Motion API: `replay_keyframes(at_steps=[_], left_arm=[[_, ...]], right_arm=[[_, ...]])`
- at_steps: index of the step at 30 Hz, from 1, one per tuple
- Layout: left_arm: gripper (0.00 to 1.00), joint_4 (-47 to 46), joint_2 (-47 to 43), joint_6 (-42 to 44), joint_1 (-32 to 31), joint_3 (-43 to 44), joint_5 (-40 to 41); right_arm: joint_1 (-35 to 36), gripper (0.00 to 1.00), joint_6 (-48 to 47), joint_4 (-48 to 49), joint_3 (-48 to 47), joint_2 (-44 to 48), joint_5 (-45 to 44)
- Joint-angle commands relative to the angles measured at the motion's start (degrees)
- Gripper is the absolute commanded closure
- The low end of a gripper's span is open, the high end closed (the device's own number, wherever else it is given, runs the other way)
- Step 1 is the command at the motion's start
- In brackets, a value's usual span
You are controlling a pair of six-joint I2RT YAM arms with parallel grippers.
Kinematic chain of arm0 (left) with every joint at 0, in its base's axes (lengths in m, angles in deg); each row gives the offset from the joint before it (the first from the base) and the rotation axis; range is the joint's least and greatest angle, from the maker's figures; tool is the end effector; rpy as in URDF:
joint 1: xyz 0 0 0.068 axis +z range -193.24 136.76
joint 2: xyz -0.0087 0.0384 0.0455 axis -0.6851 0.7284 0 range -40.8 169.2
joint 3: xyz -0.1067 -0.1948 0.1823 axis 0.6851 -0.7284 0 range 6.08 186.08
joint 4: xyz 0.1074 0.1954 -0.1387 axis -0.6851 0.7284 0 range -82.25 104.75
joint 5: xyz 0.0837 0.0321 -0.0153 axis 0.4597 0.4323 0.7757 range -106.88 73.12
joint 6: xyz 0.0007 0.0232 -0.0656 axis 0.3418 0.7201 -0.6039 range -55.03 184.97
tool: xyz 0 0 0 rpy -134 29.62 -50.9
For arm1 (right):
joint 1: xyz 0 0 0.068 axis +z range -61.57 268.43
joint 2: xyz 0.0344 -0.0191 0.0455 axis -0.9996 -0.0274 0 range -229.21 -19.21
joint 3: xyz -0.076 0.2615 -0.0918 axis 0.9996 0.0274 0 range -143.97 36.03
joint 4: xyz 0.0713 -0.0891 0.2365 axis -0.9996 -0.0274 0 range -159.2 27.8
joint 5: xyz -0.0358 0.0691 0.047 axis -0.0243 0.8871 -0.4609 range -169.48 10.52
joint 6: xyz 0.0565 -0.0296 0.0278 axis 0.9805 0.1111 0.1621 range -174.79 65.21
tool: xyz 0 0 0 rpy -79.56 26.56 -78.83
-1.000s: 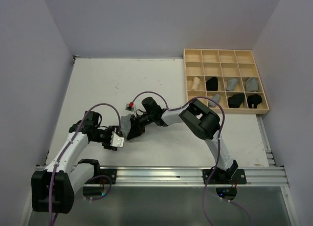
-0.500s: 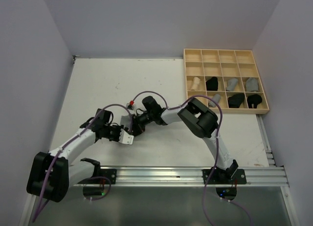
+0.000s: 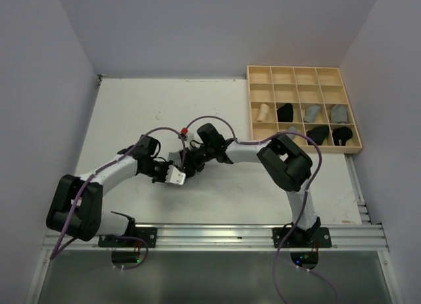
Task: Roll the underwear
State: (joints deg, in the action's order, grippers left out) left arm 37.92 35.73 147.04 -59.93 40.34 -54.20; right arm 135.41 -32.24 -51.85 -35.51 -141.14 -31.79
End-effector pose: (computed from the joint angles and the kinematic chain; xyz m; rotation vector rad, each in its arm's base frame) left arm 0.1946 -0.0942 0.1502 1.9782 1.5255 -0.5010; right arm 0.2810 0.3625 0.1269 -1.0070 2.2774 1.5334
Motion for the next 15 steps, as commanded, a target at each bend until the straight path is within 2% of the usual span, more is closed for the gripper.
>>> replay_keyframes(at_steps=[1, 7, 13, 15], left_arm=[[0.95, 16.6, 7.7, -2.0, -0.3, 0.1, 6.6], [0.95, 20.0, 18.9, -7.1, 0.1, 7.8, 4.6], [0.91, 30.5, 33.8, -7.1, 1.0, 22.1, -3.0], [0.89, 33.6, 40.2, -6.5, 2.1, 28.8, -4.2]], right_arm=[[-4.9, 0.45, -6.9, -9.6, 0.8, 12.3, -12.6], [-9.8, 0.45, -7.9, -8.5, 9.7, 24.1, -19.9], [-9.0, 0.5, -12.6, -7.9, 19.2, 37.6, -23.0], [-6.4, 0.5, -15.6, -8.6, 20.7, 40.4, -24.1]])
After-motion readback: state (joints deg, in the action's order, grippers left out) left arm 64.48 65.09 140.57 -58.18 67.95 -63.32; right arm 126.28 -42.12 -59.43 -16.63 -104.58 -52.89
